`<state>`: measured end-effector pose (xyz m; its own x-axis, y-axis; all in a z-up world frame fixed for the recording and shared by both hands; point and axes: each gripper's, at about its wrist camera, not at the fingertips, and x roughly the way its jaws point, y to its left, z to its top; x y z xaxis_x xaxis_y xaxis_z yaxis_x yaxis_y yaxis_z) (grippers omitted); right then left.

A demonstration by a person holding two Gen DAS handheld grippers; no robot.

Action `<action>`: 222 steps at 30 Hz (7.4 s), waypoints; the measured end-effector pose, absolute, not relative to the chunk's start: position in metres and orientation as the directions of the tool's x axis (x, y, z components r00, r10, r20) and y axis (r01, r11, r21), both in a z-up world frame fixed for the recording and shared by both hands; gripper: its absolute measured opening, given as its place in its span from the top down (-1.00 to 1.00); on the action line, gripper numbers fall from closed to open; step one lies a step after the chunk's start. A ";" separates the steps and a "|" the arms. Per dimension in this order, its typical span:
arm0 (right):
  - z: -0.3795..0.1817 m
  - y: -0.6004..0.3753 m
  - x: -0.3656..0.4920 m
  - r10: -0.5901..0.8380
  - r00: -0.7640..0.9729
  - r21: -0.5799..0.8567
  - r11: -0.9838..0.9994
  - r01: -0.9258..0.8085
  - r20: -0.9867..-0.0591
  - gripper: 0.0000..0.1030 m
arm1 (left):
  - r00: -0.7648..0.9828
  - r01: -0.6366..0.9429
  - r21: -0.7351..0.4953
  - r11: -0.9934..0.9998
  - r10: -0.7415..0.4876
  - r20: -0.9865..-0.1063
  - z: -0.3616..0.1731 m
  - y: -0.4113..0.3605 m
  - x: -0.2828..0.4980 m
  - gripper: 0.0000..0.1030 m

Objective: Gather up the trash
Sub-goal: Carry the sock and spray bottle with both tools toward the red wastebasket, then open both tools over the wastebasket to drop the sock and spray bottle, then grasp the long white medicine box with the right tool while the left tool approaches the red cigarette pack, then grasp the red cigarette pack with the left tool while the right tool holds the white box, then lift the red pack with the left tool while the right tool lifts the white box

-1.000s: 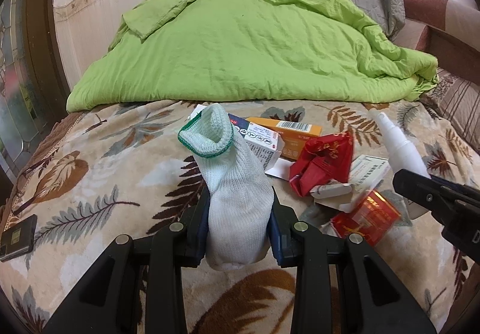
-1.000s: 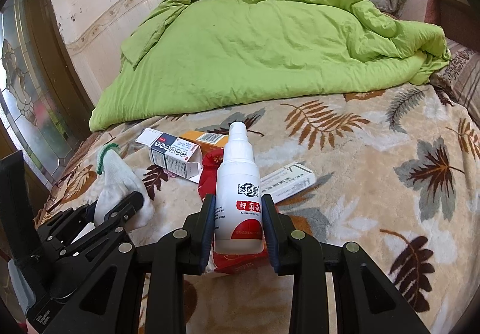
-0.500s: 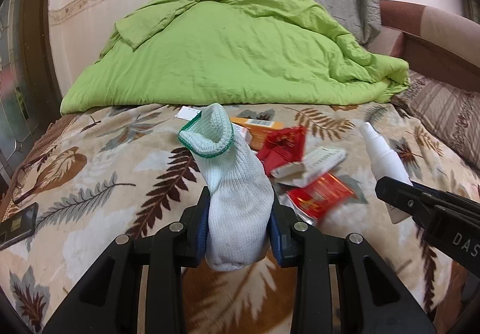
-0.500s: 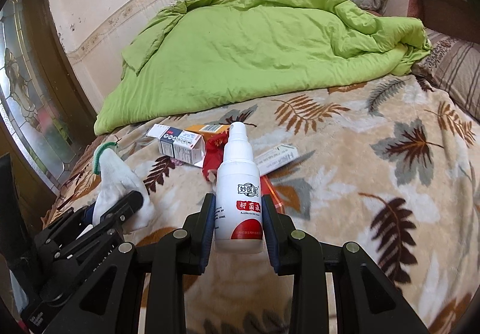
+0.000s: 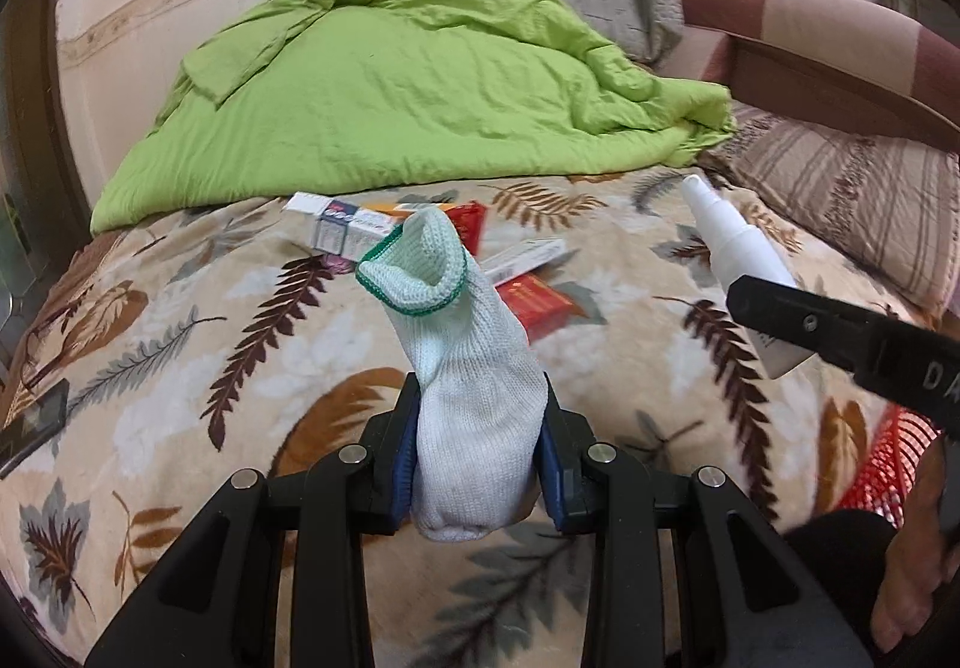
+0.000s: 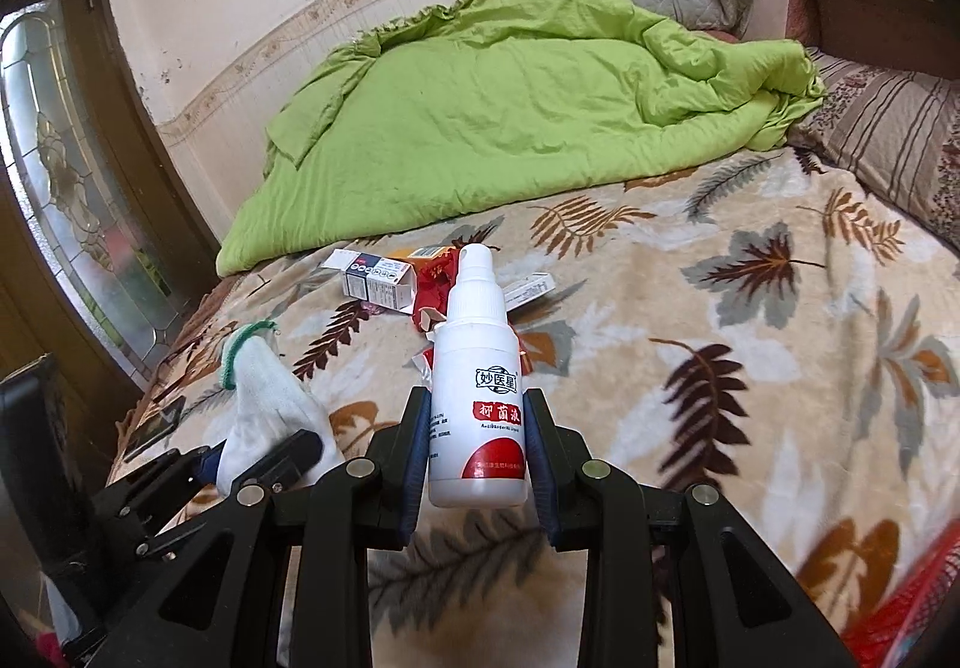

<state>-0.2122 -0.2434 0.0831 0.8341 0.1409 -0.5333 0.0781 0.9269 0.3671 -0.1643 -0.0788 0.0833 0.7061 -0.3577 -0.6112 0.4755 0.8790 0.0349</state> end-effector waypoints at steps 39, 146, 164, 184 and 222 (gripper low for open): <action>0.104 -0.361 -0.391 -0.032 0.853 0.436 0.849 0.298 -0.521 0.37 | 0.467 0.800 -0.001 0.600 -0.624 -0.627 0.122 -0.196 -0.279 0.38; 0.036 -0.284 -0.154 0.410 0.756 0.667 0.743 0.048 -0.511 0.73 | 0.501 0.486 -0.248 0.838 -0.499 -0.707 0.048 -0.059 -0.011 -0.37; 0.028 -0.312 -0.164 0.400 0.784 0.725 0.683 0.090 -0.475 0.73 | 0.358 0.582 -0.205 0.787 -0.474 -0.805 0.022 -0.089 -0.059 -0.37; 0.047 -0.292 -0.174 0.262 0.812 0.572 0.813 0.106 -0.522 0.73 | 0.711 0.332 -0.011 0.943 -0.258 -0.655 0.050 -0.053 -0.113 -0.07; 0.052 -0.275 -0.182 0.277 0.808 0.529 0.847 0.050 -0.520 0.72 | 0.763 0.330 0.000 0.944 -0.267 -0.588 0.074 -0.048 -0.128 -0.08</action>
